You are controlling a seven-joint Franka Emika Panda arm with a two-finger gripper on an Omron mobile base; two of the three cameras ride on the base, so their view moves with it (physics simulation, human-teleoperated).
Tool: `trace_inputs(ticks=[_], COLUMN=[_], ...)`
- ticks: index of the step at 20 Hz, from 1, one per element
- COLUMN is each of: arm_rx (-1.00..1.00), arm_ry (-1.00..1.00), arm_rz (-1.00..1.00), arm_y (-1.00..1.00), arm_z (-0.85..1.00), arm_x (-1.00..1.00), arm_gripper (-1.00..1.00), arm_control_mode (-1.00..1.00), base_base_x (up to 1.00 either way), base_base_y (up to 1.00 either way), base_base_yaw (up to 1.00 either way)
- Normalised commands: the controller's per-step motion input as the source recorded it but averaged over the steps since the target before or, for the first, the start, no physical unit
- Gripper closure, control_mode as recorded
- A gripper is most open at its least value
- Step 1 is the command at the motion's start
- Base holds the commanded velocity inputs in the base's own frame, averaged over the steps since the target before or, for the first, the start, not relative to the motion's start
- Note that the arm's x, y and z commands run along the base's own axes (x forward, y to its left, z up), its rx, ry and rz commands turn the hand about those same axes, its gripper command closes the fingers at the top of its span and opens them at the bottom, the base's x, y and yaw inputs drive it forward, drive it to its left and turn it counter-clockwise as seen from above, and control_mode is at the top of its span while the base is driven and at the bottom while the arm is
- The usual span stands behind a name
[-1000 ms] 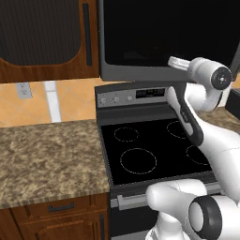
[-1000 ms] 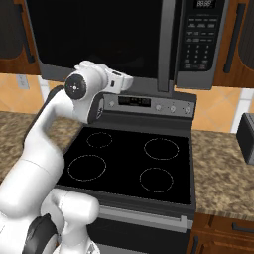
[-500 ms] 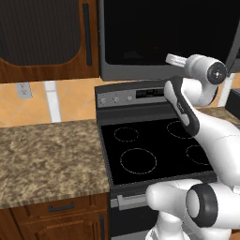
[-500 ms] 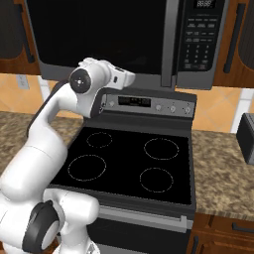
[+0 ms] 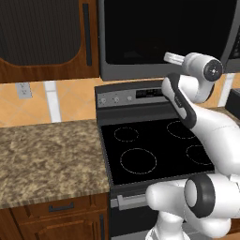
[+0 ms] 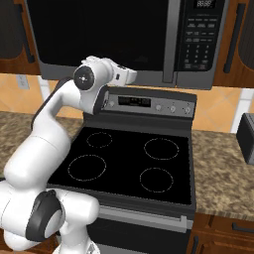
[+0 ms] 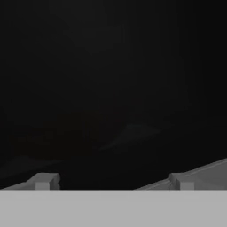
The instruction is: Open the microwave, place the bowl with waffle inside the microwave, then close the microwave door and turn it on.
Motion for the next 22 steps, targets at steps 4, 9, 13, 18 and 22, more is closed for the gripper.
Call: trace_inputs(ticks=[4, 9, 13, 18, 22], arm_rx=[-0.02, -0.03, -0.04, -0.02, -0.01], arm_ry=[0.0, 0.0, 0.0, 0.0, 0.0], arm_rz=[0.0, 0.0, -0.01, -0.03, -0.07], arm_y=[-0.11, -0.51, -0.82, -0.93, -0.89], arm_z=[0.0, 0.11, 0.06, 0.0, 0.0], arm_x=[-0.2, -0.87, -1.0, -0.82, -0.35], arm_gripper=[-1.0, -1.0, -1.0, -1.0, -1.0], arm_control_mode=[-1.0, -1.0, -1.0, -1.0, -1.0], base_base_x=[0.0, 0.0, 0.0, 0.0, 0.0], base_base_y=[0.0, 0.0, 0.0, 0.0, 0.0], base_base_yaw=[0.0, 0.0, 0.0, 0.0, 0.0])
